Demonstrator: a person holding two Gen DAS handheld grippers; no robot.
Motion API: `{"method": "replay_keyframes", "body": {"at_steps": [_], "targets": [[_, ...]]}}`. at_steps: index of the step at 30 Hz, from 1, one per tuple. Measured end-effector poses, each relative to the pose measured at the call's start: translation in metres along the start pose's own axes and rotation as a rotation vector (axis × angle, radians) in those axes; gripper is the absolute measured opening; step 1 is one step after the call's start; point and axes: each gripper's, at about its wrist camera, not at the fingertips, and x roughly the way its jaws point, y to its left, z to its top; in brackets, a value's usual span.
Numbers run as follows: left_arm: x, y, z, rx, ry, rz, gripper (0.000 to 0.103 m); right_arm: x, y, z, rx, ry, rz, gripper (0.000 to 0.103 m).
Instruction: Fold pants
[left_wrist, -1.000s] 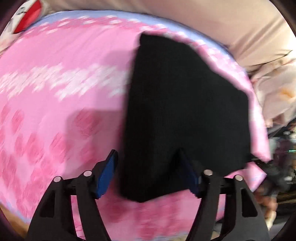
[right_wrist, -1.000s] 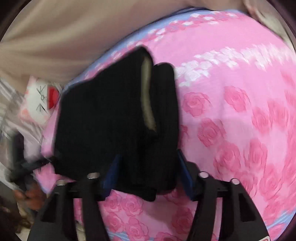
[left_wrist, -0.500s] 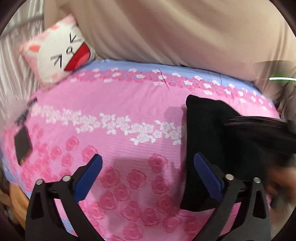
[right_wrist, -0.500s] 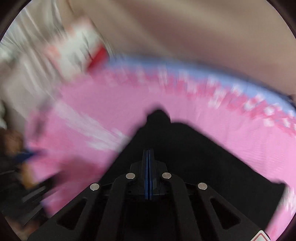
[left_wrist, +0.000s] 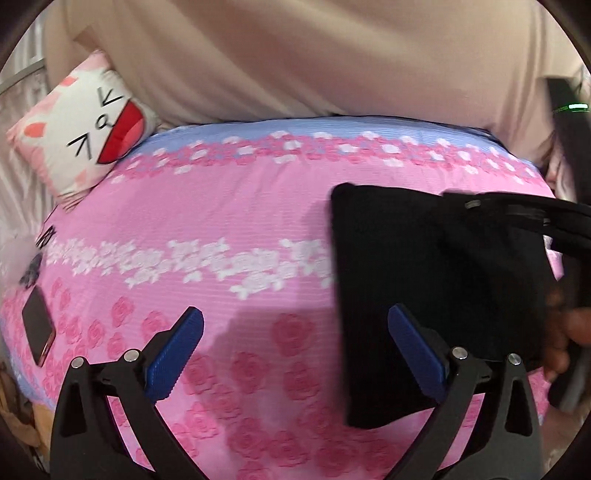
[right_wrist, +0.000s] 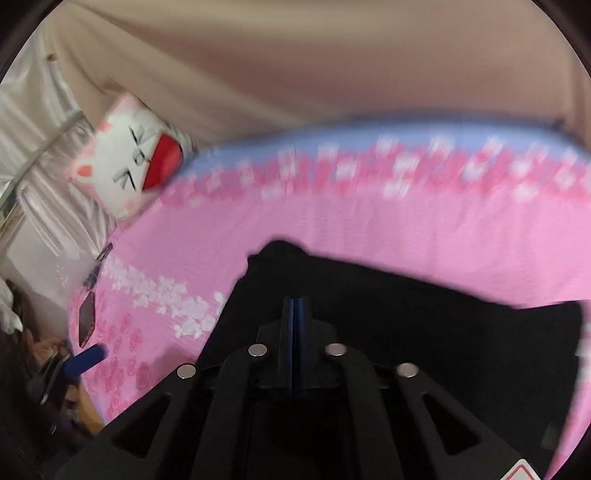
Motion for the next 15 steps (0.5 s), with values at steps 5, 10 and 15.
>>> {"method": "replay_keyframes", "body": {"at_steps": [5, 10, 15], "targets": [[0.004, -0.04, 0.005, 0.067, -0.009, 0.004, 0.098, -0.01, -0.062, -0.048, 0.061, 0.084, -0.191, 0.007], [0.009, -0.074, 0.004, 0.11, 0.026, -0.019, 0.098, -0.091, -0.066, -0.067, 0.083, -0.055, -0.24, 0.023], [0.01, -0.101, 0.0, 0.157, 0.035, 0.001, 0.098, -0.109, -0.1, -0.097, 0.165, -0.04, -0.274, 0.057]]}}
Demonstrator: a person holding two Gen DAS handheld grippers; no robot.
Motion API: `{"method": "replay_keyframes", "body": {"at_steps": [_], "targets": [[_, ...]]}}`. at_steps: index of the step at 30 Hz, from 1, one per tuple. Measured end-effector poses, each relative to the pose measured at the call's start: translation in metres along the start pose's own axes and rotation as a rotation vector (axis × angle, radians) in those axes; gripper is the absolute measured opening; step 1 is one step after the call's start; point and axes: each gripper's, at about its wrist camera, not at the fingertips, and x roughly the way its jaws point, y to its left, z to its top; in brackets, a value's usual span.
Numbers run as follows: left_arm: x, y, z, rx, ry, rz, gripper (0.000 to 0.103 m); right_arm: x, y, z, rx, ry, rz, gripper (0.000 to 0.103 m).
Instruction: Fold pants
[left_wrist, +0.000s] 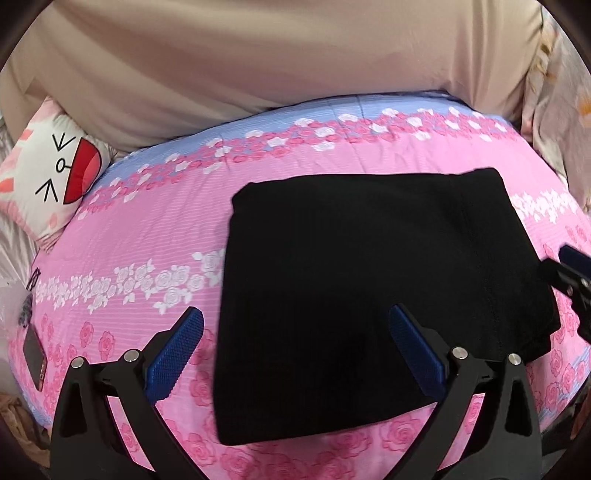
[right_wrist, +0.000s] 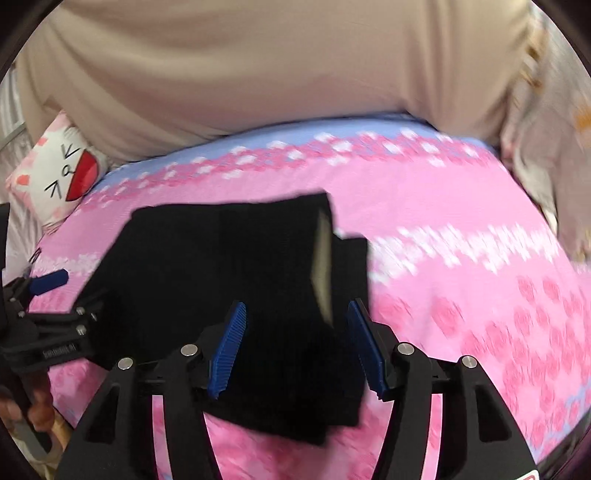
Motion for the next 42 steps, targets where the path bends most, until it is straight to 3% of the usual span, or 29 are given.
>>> {"method": "replay_keyframes", "body": {"at_steps": [3, 8, 11, 14, 22, 24, 25, 26, 27, 28, 33, 36, 39, 42], "targets": [[0.001, -0.01, -0.001, 0.019, 0.006, 0.013, 0.098, 0.004, -0.021, -0.013, 0.072, 0.008, 0.061, 0.057], [0.004, -0.021, -0.003, 0.033, 0.023, 0.036, 0.098, 0.009, -0.018, -0.021, 0.082, 0.015, 0.121, 0.057], [0.006, -0.024, -0.006, 0.036, 0.033, 0.05, 0.098, 0.015, -0.013, -0.022, 0.058, 0.028, 0.12, 0.057], [0.008, -0.02, -0.01, 0.023, 0.039, 0.064, 0.098, 0.019, -0.011, -0.025, 0.057, 0.036, 0.094, 0.065], [0.016, -0.004, -0.022, -0.025, 0.059, 0.069, 0.098, 0.019, -0.003, -0.013, 0.07, -0.008, 0.169, 0.066], [0.015, -0.004, -0.021, -0.03, 0.059, 0.069, 0.098, 0.029, -0.005, -0.006, 0.082, -0.011, 0.159, 0.076], [0.014, -0.005, -0.021, -0.029, 0.057, 0.071, 0.098, 0.037, -0.006, -0.003, 0.085, 0.004, 0.164, 0.076], [0.014, -0.005, -0.021, -0.028, 0.056, 0.072, 0.098, 0.047, -0.005, -0.002, 0.088, 0.027, 0.183, 0.073], [0.013, -0.004, -0.021, -0.028, 0.059, 0.069, 0.098, 0.055, -0.001, -0.003, 0.084, 0.05, 0.199, 0.042], [0.012, -0.004, -0.02, -0.029, 0.062, 0.065, 0.098, 0.059, 0.004, -0.003, 0.076, 0.066, 0.215, 0.038], [0.006, 0.01, -0.009, -0.063, 0.041, 0.049, 0.098, 0.001, 0.018, 0.012, 0.06, -0.043, 0.286, 0.034], [0.008, 0.012, -0.006, -0.073, 0.038, 0.012, 0.098, -0.017, 0.003, 0.009, 0.049, -0.058, 0.161, 0.025], [0.024, 0.003, -0.011, -0.061, 0.082, 0.005, 0.098, 0.047, -0.023, -0.015, 0.048, 0.133, -0.067, 0.027], [0.024, -0.004, -0.017, -0.031, 0.069, 0.034, 0.098, 0.025, -0.042, -0.017, 0.208, 0.061, 0.049, 0.029]]}}
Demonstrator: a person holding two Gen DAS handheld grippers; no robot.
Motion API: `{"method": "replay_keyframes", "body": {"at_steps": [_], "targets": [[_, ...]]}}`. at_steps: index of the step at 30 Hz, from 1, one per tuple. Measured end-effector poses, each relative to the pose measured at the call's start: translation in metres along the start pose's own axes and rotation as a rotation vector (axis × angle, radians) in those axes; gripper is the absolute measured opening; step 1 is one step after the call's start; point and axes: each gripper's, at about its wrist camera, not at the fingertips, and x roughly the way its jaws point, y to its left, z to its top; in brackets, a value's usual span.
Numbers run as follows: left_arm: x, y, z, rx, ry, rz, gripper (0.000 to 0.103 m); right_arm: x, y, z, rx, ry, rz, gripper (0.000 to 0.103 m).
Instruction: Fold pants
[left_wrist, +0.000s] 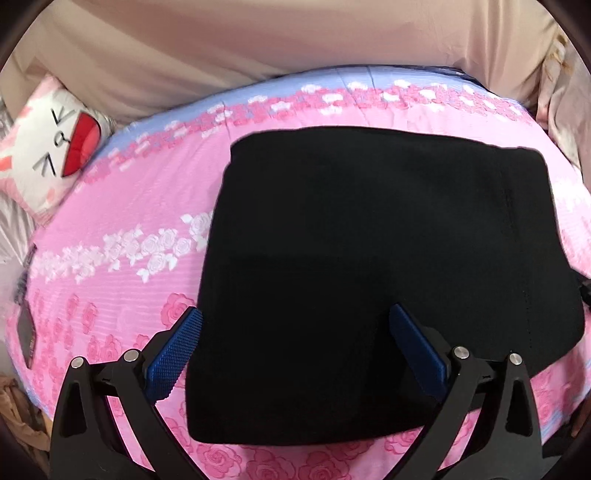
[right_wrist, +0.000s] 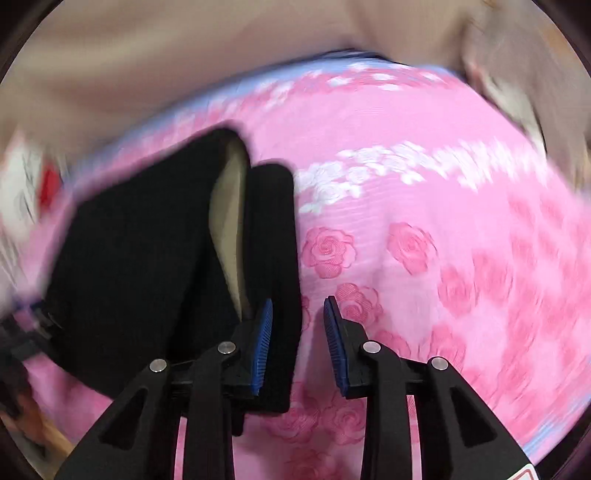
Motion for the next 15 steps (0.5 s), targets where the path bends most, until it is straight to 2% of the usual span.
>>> {"method": "replay_keyframes", "body": {"at_steps": [1, 3, 5, 7, 10, 11, 12, 13, 14, 15], "targets": [[-0.005, 0.002, -0.001, 0.005, -0.011, -0.008, 0.098, -0.021, 0.011, 0.006, -0.029, -0.073, 0.029, 0.029], [-0.011, 0.01, -0.004, -0.018, -0.012, -0.036, 0.098, -0.041, 0.046, 0.019, -0.147, -0.123, 0.055, 0.029], [-0.013, 0.019, -0.006, -0.055, -0.002, -0.071, 0.098, -0.036, 0.081, 0.032, -0.214, -0.094, 0.175, 0.029], [-0.012, 0.025, -0.008, -0.091, 0.024, -0.107, 0.098, -0.013, 0.118, 0.04, -0.281, -0.041, 0.252, 0.029], [-0.014, 0.033, -0.009, -0.109, 0.031, -0.11, 0.098, 0.03, 0.163, 0.046, -0.387, 0.031, 0.279, 0.029], [-0.017, 0.036, -0.009, -0.107, 0.025, -0.1, 0.098, 0.048, 0.168, 0.047, -0.401, 0.06, 0.276, 0.026], [-0.02, 0.041, -0.009, -0.105, 0.012, -0.087, 0.098, 0.065, 0.165, 0.048, -0.406, 0.074, 0.206, 0.021], [-0.023, 0.048, -0.01, -0.105, -0.001, -0.074, 0.098, 0.093, 0.144, 0.054, -0.386, 0.074, 0.048, 0.02], [-0.024, 0.053, -0.01, -0.109, -0.008, -0.068, 0.098, 0.103, 0.12, 0.059, -0.325, 0.081, 0.081, 0.011], [-0.026, 0.062, -0.013, -0.124, -0.019, -0.062, 0.098, 0.105, 0.092, 0.066, -0.199, 0.088, 0.223, 0.006]]}}
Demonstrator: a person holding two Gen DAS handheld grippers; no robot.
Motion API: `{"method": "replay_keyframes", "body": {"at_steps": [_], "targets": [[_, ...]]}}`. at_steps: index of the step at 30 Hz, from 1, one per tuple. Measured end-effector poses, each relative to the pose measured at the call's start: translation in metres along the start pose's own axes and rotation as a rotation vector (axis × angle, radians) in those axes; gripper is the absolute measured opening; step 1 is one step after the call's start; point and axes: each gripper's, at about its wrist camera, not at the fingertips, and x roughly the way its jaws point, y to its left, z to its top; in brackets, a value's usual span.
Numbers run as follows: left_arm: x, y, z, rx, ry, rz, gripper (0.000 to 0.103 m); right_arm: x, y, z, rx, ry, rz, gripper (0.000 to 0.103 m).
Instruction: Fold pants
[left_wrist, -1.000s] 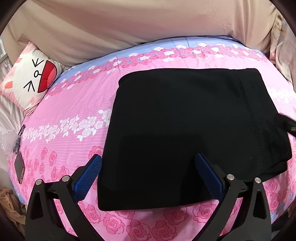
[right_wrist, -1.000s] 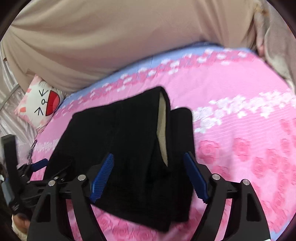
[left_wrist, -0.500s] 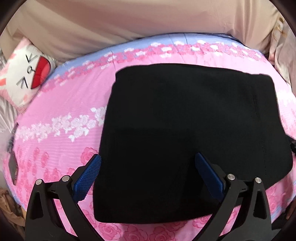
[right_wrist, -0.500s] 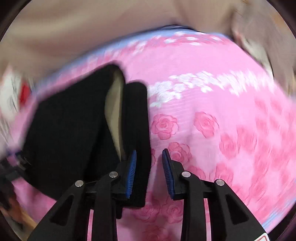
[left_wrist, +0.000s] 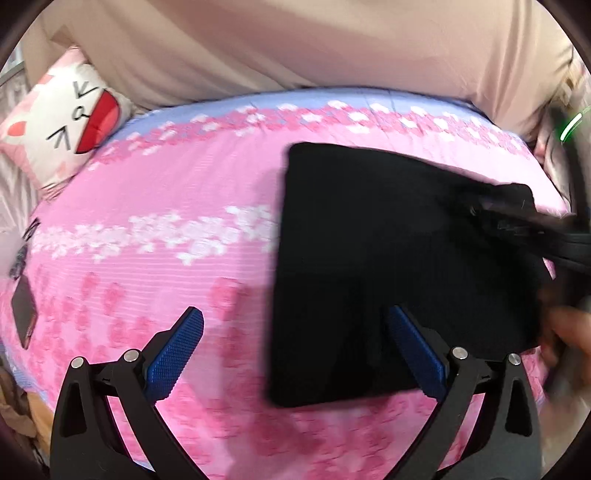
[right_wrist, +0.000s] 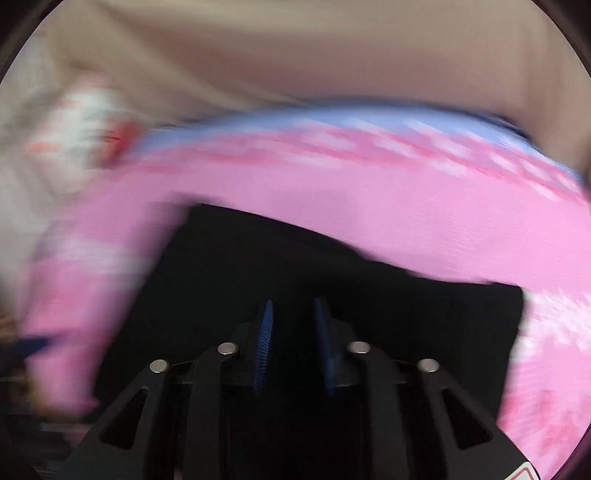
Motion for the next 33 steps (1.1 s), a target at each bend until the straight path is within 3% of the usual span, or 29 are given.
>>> {"method": "replay_keyframes", "body": {"at_steps": [1, 2, 4, 5, 7, 9, 11, 14, 15, 16, 17, 18, 19, 20, 22, 24, 25, 28, 33], "targets": [[0.0, 0.007, -0.002, -0.016, -0.004, 0.0, 0.098, -0.006, -0.021, 0.002, 0.108, 0.02, 0.029, 0.0], [0.002, 0.014, -0.003, -0.033, 0.0, -0.017, 0.098, -0.016, -0.023, 0.005, 0.131, 0.014, 0.007, 0.0], [0.009, 0.022, -0.005, -0.053, 0.03, -0.037, 0.098, -0.036, 0.009, 0.01, 0.053, -0.018, -0.08, 0.0], [0.013, 0.024, -0.006, -0.062, 0.042, -0.042, 0.098, -0.039, 0.025, 0.011, 0.016, -0.021, -0.072, 0.015], [0.02, 0.024, -0.005, -0.066, 0.053, -0.055, 0.098, -0.038, 0.075, 0.017, -0.1, -0.007, 0.036, 0.016], [0.022, 0.021, -0.005, -0.059, 0.057, -0.073, 0.098, -0.024, 0.112, 0.027, -0.171, 0.021, 0.096, 0.018], [0.021, 0.019, -0.005, -0.045, 0.057, -0.075, 0.098, 0.008, 0.157, 0.031, -0.275, 0.059, 0.099, 0.022], [0.018, 0.014, -0.005, -0.02, 0.052, -0.065, 0.098, 0.079, 0.188, 0.037, -0.386, 0.15, 0.001, 0.04], [0.018, 0.013, -0.005, -0.013, 0.052, -0.064, 0.098, 0.105, 0.181, 0.04, -0.389, 0.186, -0.052, 0.037], [0.018, 0.013, -0.005, -0.009, 0.053, -0.06, 0.098, 0.111, 0.171, 0.047, -0.338, 0.178, -0.021, 0.037], [0.017, 0.013, -0.005, -0.01, 0.052, -0.055, 0.098, 0.101, 0.165, 0.05, -0.289, 0.169, 0.001, 0.035], [0.016, 0.014, -0.004, -0.015, 0.049, -0.058, 0.098, 0.089, 0.162, 0.053, -0.255, 0.157, 0.01, 0.025], [0.015, 0.015, -0.004, -0.024, 0.048, -0.056, 0.098, 0.063, 0.158, 0.054, -0.24, 0.095, -0.003, 0.027], [0.016, 0.015, -0.004, -0.03, 0.047, -0.052, 0.098, 0.042, 0.156, 0.052, -0.246, 0.042, -0.027, 0.033], [0.02, 0.014, -0.002, -0.032, 0.057, -0.044, 0.098, -0.005, 0.14, 0.039, -0.254, -0.044, -0.054, 0.036], [0.023, 0.011, 0.0, -0.035, 0.069, -0.051, 0.098, -0.049, 0.109, 0.022, -0.203, -0.106, -0.087, 0.06], [0.024, 0.01, 0.001, -0.036, 0.072, -0.053, 0.098, -0.072, 0.086, 0.008, -0.168, -0.126, -0.126, 0.065], [0.024, 0.005, 0.002, -0.03, 0.072, -0.054, 0.098, -0.117, 0.029, -0.029, -0.063, -0.14, -0.214, 0.067], [0.031, -0.007, -0.004, -0.042, 0.094, -0.076, 0.098, -0.147, -0.033, -0.088, 0.098, -0.116, -0.199, 0.067]]}}
